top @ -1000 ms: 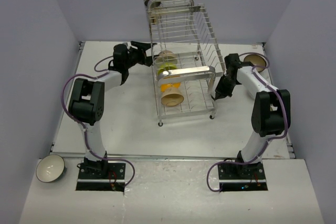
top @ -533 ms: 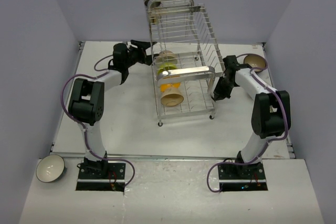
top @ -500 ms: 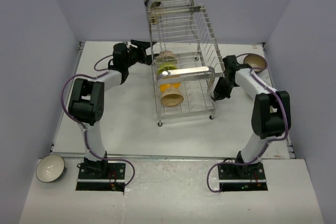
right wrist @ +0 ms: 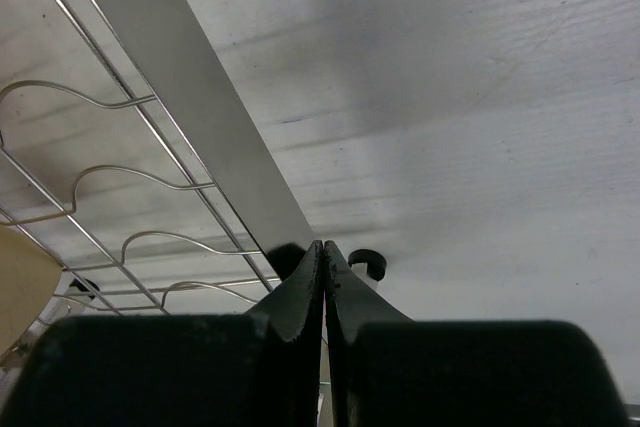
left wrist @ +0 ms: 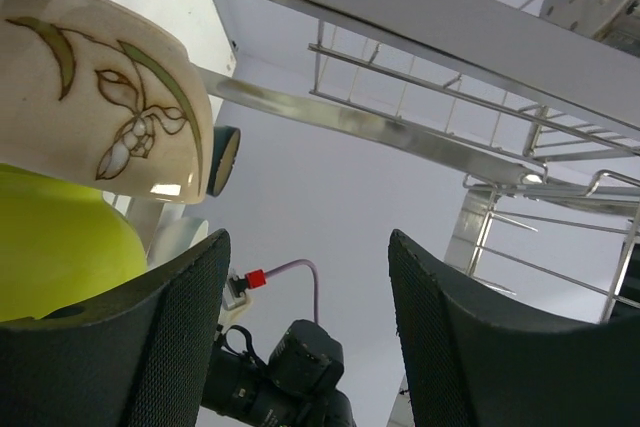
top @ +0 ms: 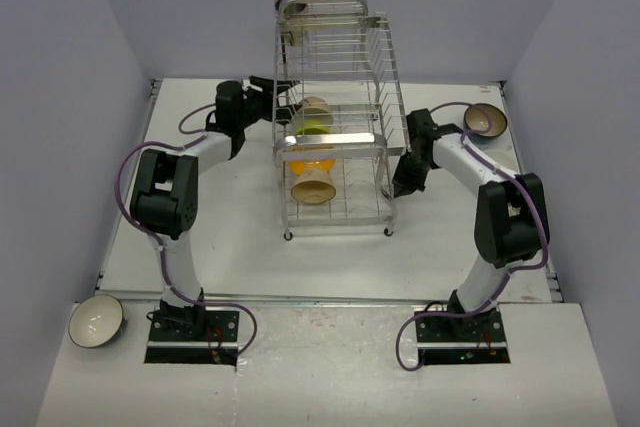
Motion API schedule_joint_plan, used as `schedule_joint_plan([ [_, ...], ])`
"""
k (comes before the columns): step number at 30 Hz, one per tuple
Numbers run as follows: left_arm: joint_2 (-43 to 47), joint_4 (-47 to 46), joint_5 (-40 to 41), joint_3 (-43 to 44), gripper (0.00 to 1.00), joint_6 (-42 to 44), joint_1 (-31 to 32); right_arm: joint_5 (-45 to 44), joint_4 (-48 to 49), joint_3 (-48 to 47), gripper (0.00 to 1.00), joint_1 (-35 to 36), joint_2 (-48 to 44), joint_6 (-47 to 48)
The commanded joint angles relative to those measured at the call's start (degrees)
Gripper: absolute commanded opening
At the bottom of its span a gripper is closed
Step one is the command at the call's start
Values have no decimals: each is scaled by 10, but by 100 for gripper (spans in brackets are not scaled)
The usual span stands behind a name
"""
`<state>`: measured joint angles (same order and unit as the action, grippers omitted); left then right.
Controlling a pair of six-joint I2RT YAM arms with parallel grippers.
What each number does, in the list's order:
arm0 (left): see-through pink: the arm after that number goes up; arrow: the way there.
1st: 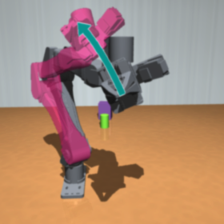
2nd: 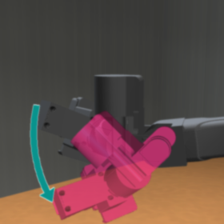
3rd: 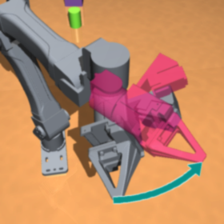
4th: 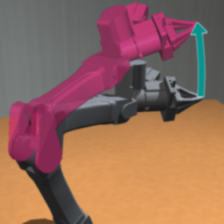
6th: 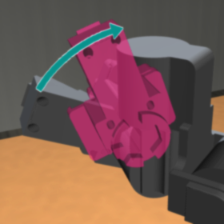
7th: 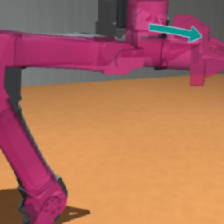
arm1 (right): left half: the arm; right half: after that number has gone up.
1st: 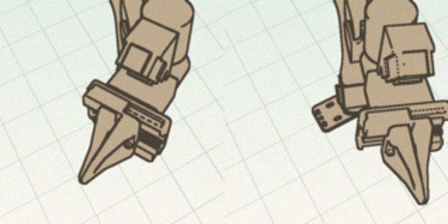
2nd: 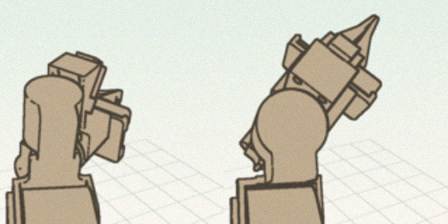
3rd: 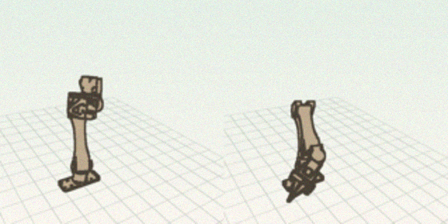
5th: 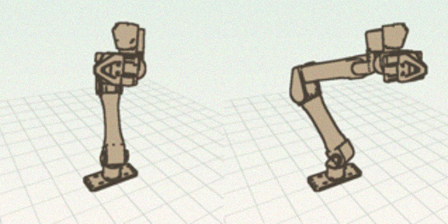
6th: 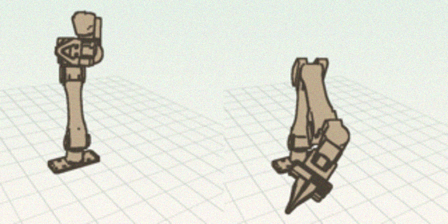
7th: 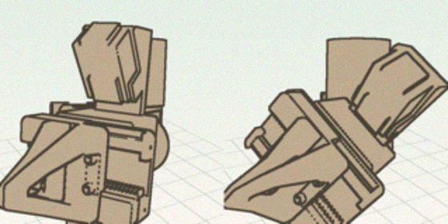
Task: Unload the bowls from the dish rack
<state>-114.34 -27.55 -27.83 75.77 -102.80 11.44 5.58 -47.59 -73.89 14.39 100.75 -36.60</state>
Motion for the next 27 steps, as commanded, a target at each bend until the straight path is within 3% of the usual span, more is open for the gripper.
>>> schedule_joint_plan([
  [1,36,41,4,22,66,34,1,53,17,-4,0,25,-17,-32],
  [10,73,127,39,15,66,81,2,59,27,3,0,50,-23,-47],
  [27,80,155,118,0,65,67,42,53,37,14,0,54,-37,-56],
])
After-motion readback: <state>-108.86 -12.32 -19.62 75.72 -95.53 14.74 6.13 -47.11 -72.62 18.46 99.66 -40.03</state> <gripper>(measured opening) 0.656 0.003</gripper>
